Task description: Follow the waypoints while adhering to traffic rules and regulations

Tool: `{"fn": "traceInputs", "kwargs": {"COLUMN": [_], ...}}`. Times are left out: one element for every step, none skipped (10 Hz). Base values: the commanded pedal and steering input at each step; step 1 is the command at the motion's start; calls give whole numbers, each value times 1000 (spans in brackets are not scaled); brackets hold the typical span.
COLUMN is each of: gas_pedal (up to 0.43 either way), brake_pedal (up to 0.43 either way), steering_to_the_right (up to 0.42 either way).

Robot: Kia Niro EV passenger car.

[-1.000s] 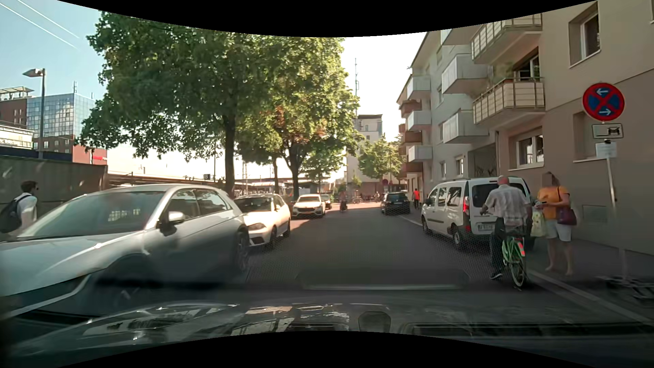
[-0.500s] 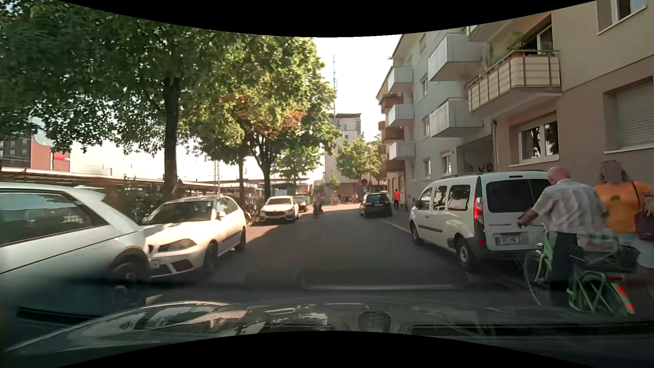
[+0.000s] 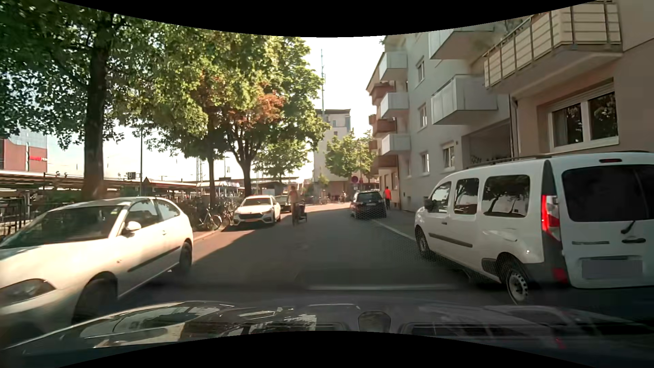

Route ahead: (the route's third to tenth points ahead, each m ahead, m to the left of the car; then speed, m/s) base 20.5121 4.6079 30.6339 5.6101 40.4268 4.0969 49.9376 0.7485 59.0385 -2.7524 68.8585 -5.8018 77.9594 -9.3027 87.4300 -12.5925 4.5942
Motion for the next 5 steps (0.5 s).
{"fn": "traceInputs", "kwargs": {"gas_pedal": [0,0,0,0,0], "brake_pedal": [0,0,0,0,0], "steering_to_the_right": [-9,-18,-20,-20,-21]}}
